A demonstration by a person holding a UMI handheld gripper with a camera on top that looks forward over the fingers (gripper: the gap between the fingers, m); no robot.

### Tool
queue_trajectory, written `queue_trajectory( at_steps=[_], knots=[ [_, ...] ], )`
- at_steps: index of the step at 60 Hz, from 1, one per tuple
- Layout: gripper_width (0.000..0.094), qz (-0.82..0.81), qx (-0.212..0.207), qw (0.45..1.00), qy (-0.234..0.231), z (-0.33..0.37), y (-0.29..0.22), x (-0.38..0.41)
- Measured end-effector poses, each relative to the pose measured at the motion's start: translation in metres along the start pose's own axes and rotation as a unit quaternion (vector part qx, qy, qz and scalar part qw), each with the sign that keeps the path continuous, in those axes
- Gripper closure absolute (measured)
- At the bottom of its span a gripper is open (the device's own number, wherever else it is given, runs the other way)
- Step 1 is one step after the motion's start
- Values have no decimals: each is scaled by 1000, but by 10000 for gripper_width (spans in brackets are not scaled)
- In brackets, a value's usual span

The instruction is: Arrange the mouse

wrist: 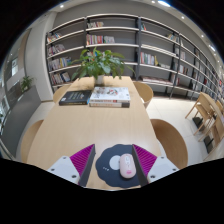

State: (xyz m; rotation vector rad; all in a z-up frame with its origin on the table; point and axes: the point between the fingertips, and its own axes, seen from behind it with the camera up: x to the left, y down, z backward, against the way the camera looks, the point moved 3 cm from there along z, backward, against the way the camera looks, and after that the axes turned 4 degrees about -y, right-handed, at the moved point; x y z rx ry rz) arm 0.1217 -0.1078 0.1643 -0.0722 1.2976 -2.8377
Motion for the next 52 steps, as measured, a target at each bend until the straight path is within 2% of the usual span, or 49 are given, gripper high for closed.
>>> queue_trajectory(
  at_steps=[8, 24, 52],
  knots=[
    [217, 5, -32, 999, -2, 44, -25, 39],
    [213, 8, -63, 998, 5, 100, -21, 97],
    [213, 36, -55, 998, -3, 139, 21, 154]
  ],
)
